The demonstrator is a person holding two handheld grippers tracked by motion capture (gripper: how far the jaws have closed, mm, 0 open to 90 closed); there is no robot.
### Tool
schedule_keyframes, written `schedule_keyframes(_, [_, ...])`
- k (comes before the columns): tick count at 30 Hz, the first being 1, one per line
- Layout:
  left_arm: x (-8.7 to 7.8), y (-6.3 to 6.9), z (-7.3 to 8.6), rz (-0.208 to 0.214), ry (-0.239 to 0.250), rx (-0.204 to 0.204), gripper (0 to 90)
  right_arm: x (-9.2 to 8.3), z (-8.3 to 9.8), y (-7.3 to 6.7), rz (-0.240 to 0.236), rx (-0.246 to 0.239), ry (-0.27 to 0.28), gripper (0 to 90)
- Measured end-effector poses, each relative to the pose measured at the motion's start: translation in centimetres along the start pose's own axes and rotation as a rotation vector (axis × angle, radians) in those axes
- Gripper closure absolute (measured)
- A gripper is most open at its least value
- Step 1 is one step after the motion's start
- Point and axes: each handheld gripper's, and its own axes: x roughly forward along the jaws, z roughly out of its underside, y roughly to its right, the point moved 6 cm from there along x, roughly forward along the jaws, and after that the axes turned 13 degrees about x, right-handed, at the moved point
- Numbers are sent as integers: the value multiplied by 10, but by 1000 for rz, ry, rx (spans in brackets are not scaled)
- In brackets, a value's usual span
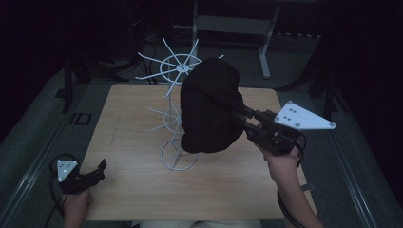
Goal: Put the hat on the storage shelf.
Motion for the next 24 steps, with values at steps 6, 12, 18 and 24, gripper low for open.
schedule_keyframes(6, [0, 0, 0, 1, 0, -1, 14, 0, 3, 3, -7, 19, 1, 637])
schedule_keyframes(12, [0, 0, 0, -1, 1, -2, 15, -8, 2, 6, 1, 23, 31, 519])
schedule_keyframes(18, [0, 0, 0, 1, 2, -3, 14, -21, 5, 14, 29, 23, 41, 449])
schedule_keyframes(24, [0, 0, 0, -2, 2, -2, 15, -36, 21, 37, 78, 67, 29, 397])
